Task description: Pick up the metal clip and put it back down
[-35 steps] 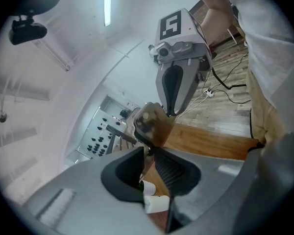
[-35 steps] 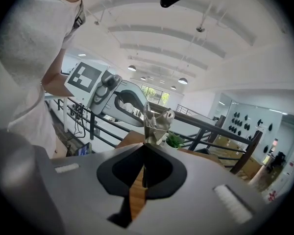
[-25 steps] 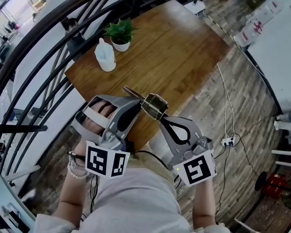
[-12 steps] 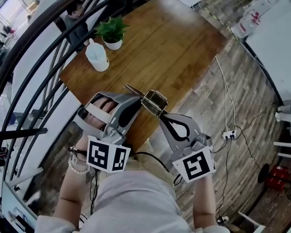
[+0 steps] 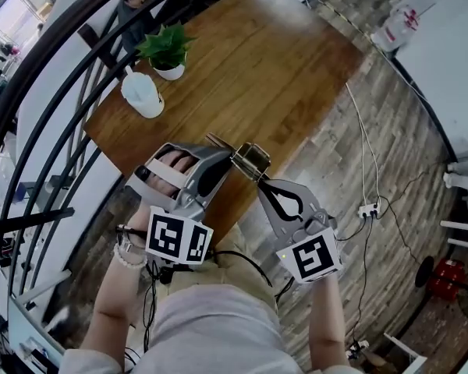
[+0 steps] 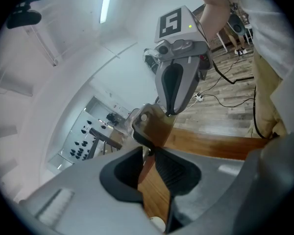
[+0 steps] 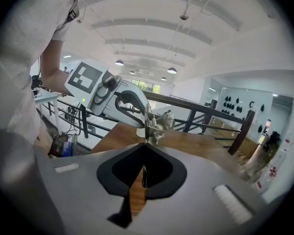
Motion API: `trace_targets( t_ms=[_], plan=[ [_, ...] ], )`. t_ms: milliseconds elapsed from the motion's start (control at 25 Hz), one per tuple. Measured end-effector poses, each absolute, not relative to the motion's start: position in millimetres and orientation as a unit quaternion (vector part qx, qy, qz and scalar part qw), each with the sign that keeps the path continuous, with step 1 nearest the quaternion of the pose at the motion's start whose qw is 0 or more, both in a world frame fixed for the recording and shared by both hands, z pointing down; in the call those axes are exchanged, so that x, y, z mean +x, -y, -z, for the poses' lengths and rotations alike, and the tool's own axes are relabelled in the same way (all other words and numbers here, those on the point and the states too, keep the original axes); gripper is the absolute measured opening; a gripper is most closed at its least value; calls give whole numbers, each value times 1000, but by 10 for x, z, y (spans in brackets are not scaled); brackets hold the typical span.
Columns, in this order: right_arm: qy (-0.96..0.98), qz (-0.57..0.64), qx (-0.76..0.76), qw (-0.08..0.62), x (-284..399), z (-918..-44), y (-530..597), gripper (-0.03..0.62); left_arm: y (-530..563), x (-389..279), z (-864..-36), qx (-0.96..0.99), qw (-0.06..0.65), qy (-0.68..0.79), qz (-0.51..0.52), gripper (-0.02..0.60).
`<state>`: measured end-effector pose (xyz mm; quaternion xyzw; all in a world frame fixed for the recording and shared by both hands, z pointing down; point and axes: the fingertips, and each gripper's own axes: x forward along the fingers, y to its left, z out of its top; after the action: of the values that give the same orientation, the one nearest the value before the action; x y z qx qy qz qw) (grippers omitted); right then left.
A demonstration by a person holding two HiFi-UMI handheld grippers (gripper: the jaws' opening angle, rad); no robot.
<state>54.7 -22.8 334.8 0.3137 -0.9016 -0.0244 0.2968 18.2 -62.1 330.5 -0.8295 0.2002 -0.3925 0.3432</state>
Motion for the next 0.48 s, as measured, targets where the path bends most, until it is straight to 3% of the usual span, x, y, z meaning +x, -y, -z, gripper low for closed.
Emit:
trace_targets(
  t_ms=[480],
  plan=[
    [906,-48,324,268,807,-3922,494,28,900,480,-3910,-830,329,-146,425,83]
  ],
)
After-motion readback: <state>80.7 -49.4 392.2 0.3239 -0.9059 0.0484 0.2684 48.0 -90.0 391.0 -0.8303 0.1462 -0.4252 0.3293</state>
